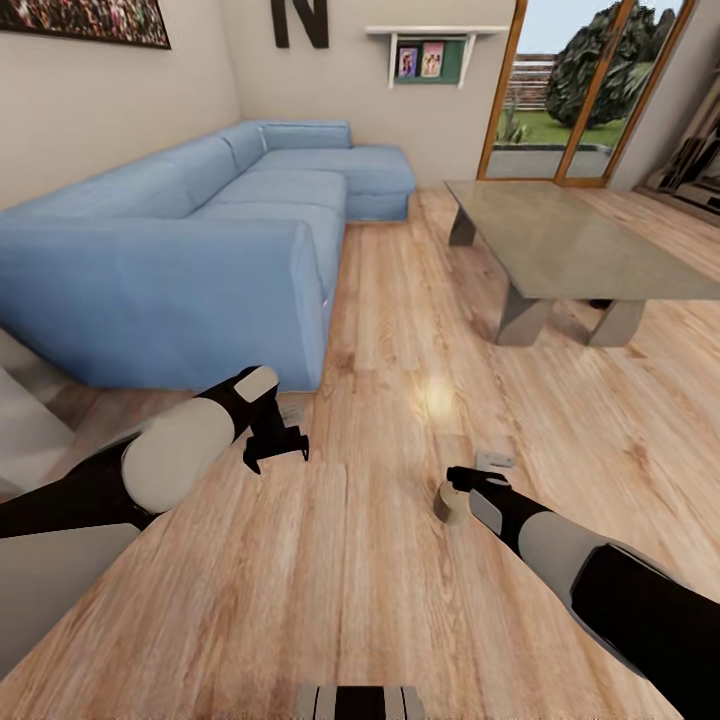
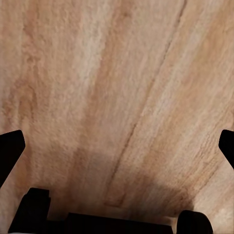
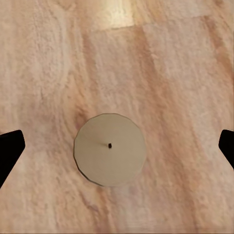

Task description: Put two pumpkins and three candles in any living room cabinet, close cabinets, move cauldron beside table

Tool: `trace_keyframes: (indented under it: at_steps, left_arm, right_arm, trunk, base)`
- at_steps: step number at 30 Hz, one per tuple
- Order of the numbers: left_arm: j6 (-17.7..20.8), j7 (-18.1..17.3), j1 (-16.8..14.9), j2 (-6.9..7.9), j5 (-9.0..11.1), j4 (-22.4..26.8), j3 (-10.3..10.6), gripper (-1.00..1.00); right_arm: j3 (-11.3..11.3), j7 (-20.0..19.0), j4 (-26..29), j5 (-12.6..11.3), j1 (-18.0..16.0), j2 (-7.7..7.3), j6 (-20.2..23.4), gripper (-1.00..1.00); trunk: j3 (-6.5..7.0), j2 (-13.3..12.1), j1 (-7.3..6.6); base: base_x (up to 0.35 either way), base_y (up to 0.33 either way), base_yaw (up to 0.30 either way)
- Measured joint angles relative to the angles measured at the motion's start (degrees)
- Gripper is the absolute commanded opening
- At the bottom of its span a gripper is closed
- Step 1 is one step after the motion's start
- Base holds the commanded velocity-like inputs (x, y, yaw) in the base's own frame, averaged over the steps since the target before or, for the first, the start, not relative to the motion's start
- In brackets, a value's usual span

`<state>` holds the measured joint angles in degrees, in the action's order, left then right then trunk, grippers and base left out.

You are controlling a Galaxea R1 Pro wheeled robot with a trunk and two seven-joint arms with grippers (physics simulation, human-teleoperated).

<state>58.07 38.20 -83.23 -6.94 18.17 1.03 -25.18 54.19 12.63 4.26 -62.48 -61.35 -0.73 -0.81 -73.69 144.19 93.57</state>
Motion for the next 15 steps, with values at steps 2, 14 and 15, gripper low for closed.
trace_keyframes:
  at_steps: [2, 14, 15]
  left_arm:
    - [0.0, -0.1, 0.0, 0.01, 0.0, 0.0, 0.0, 1.0]
    - [-0.1, -0.3, 0.1, -0.15, 0.1, 0.0, 0.0, 1.0]
    - [-0.1, -0.3, 0.0, -0.15, 0.0, 0.0, 0.0, 1.0]
  right_arm:
    - [0.0, 0.0, 0.0, 0.0, 0.0, -0.05, 0.0, 1.0]
    - [0.1, 0.0, 0.2, 0.1, 0.0, 0.06, 0.0, 1.0]
    - [0.2, 0.0, 0.2, 0.1, 0.0, 0.08, 0.0, 1.0]
  trunk:
    - [-0.44, 0.0, 0.05]
    - [-3.1, 0.2, 0.36]
    - [-3.33, 0.2, 0.39]
  base:
    - [0.0, 0.0, 0.0]
    - [0.0, 0.0, 0.0]
    - [0.0, 0.0, 0.0]
